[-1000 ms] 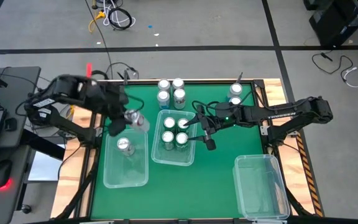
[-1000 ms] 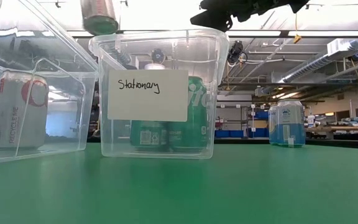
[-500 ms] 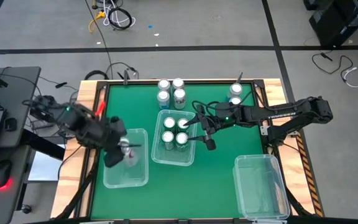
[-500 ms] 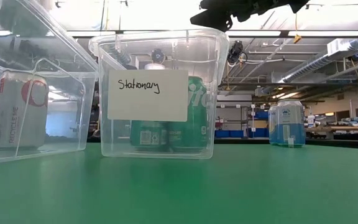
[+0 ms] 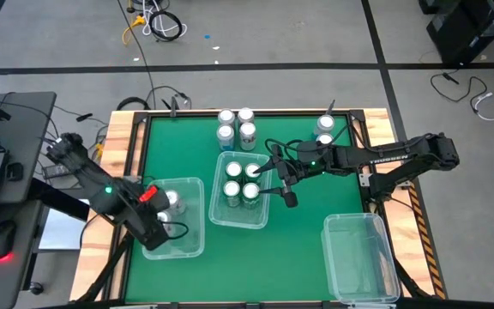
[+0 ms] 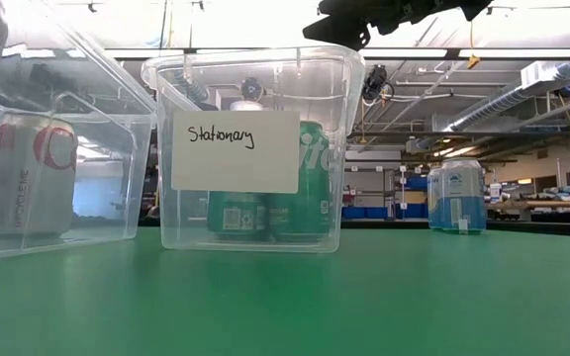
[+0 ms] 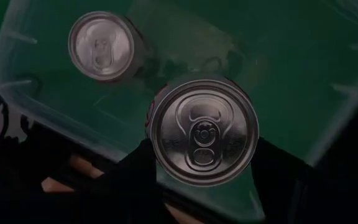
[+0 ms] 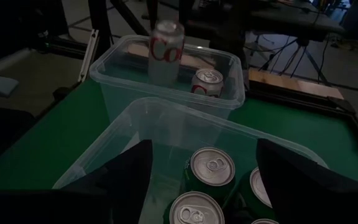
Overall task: Sort soda cans
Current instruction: Put the silver soda can into the bottom left bin
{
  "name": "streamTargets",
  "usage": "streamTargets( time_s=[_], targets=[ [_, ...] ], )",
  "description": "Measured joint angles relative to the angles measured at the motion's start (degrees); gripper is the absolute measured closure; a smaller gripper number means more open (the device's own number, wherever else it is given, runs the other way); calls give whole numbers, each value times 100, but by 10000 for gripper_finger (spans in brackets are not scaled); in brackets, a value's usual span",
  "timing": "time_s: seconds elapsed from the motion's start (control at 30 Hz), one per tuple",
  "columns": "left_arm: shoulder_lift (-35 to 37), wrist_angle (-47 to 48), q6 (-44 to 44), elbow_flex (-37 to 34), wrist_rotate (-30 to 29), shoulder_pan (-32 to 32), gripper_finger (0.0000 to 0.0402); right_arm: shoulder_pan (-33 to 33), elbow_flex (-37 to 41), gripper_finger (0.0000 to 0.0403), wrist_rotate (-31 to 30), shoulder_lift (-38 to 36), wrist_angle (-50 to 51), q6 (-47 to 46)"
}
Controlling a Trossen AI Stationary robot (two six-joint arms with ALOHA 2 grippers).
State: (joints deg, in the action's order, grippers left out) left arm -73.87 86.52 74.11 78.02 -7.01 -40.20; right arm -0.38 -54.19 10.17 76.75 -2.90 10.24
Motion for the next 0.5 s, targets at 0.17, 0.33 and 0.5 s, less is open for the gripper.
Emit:
streamTargets(
  time_s=[0.17, 0.33, 0.5],
  targets=[
    [0, -512, 13, -578, -124, -12, 184, 0, 0, 127, 0, 0, -1, 0],
    [0, -688, 103, -957, -131, -12, 184, 0, 0, 130, 0, 0, 0, 0],
    [0, -850, 129, -1172, -234, -10, 184, 0, 0, 128, 0, 0, 0, 0]
  ],
)
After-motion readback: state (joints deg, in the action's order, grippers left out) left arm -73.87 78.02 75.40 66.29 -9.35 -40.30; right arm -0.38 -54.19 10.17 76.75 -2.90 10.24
